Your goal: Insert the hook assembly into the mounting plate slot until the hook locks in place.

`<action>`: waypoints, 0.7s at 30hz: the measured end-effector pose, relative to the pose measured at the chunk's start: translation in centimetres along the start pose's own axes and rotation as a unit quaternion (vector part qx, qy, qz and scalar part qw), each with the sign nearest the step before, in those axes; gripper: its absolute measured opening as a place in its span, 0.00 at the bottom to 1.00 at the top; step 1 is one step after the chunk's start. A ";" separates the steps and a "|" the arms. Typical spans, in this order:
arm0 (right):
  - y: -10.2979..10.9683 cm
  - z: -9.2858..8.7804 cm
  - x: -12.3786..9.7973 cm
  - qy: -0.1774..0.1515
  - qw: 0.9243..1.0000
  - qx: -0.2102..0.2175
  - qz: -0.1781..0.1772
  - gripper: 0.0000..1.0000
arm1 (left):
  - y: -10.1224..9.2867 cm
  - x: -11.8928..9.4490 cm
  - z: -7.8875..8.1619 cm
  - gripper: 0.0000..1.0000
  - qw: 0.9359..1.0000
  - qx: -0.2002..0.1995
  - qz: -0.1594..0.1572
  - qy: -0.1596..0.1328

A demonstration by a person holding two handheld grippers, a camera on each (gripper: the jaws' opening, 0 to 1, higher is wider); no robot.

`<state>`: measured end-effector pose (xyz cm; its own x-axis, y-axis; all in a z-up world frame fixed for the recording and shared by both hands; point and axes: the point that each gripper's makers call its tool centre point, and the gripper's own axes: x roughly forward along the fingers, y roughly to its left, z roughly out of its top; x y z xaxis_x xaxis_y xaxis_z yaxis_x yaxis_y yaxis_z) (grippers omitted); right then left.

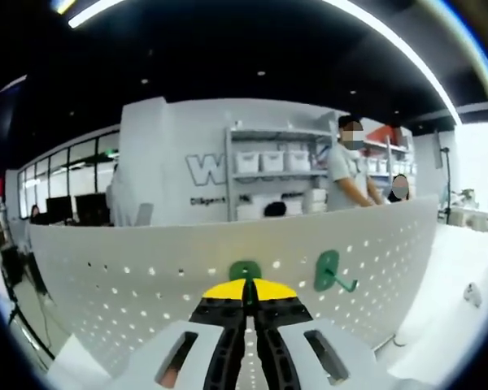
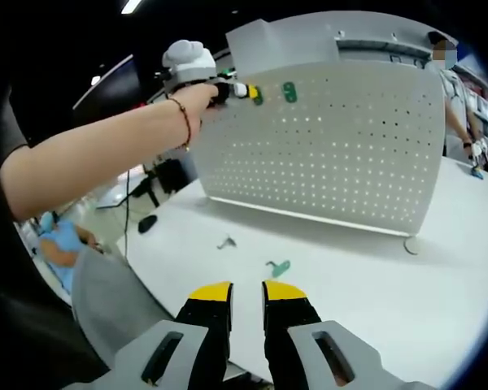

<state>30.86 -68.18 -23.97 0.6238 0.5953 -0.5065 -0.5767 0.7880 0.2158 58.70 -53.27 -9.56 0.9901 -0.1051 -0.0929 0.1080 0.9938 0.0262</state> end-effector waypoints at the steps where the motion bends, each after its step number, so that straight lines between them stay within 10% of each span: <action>1: 0.0 0.0 0.0 0.000 1.000 0.001 0.000 0.12 | 0.0 0.0 -0.1 0.02 1.000 -0.003 0.000 -0.001; 11: 0.1 -0.1 0.0 0.000 1.000 0.004 0.000 0.12 | 0.2 0.1 -0.1 0.01 1.000 -0.024 0.000 -0.006; 14: -0.1 -0.2 0.0 0.002 1.000 0.006 -0.002 0.12 | 0.5 -0.2 1.8 0.01 0.997 -0.051 0.006 -0.051; 17: -0.2 -0.4 0.0 0.003 1.000 0.011 -0.003 0.12 | 0.7 0.5 1.5 0.01 1.000 0.010 0.008 -0.028; 21: -0.1 -0.4 0.0 0.002 1.000 0.014 -0.003 0.12 | 0.9 0.2 0.4 0.01 0.999 -0.018 0.009 -0.028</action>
<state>30.68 -68.31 -24.36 0.6252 0.5902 -0.5106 -0.5583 0.7954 0.2358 59.01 -52.45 -9.18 0.9954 -0.0882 -0.0376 0.0879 0.9961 -0.0088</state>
